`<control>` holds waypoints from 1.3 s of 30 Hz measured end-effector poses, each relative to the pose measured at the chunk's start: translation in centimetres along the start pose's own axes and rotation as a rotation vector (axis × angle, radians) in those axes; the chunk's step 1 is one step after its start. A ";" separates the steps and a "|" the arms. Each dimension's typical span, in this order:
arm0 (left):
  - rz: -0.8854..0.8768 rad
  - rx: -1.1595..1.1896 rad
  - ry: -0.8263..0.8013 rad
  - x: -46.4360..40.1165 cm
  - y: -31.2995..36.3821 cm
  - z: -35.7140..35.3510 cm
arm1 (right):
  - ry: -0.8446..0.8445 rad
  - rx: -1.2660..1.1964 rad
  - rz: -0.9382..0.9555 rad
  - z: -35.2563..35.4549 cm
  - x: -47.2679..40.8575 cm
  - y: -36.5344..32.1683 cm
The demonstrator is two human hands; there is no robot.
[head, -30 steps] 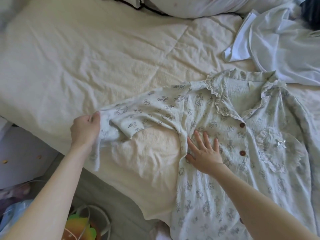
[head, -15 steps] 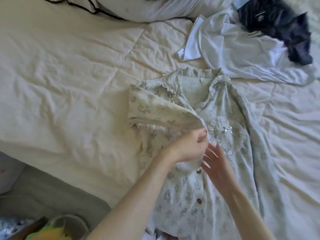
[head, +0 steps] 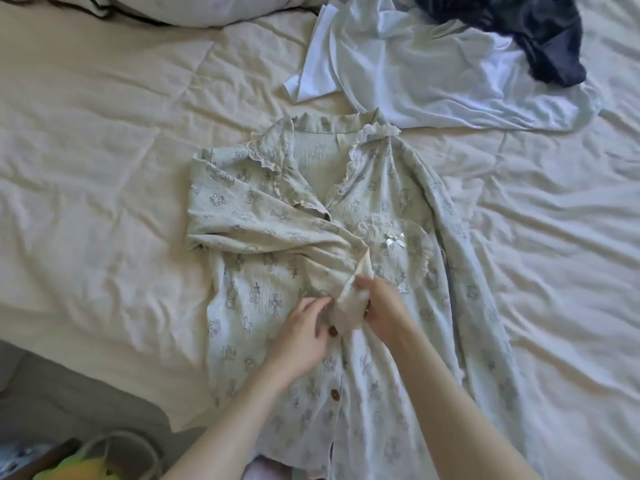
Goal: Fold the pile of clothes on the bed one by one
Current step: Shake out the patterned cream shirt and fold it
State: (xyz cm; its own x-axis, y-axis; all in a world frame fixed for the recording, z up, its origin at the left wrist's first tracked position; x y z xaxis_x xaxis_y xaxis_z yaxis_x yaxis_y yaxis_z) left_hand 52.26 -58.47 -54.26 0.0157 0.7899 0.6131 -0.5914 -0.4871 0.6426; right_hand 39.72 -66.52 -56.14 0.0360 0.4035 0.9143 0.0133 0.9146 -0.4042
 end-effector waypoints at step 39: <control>-0.015 -0.465 0.110 2.9 -1.3 -3.7 | 0.130 0.284 0.082 13.1 0.7 3.9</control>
State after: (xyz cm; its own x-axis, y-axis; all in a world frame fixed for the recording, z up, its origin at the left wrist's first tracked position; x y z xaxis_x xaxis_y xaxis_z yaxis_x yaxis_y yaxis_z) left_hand 50.05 -54.16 -55.02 -0.0439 0.8424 0.5371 -0.8901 -0.2771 0.3618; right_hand 26.71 -62.30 -56.73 0.1530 0.4859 0.8605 -0.2741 0.8575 -0.4354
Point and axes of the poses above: each hand's wrist, its own x-axis away from the middle knuckle, its own z-axis out of the back of the hand, y = z × x, the point moved 2 cm from there along -x, towards the middle knuckle, and after that the axes turned 1 degree about -z, right-handed, at the moved point
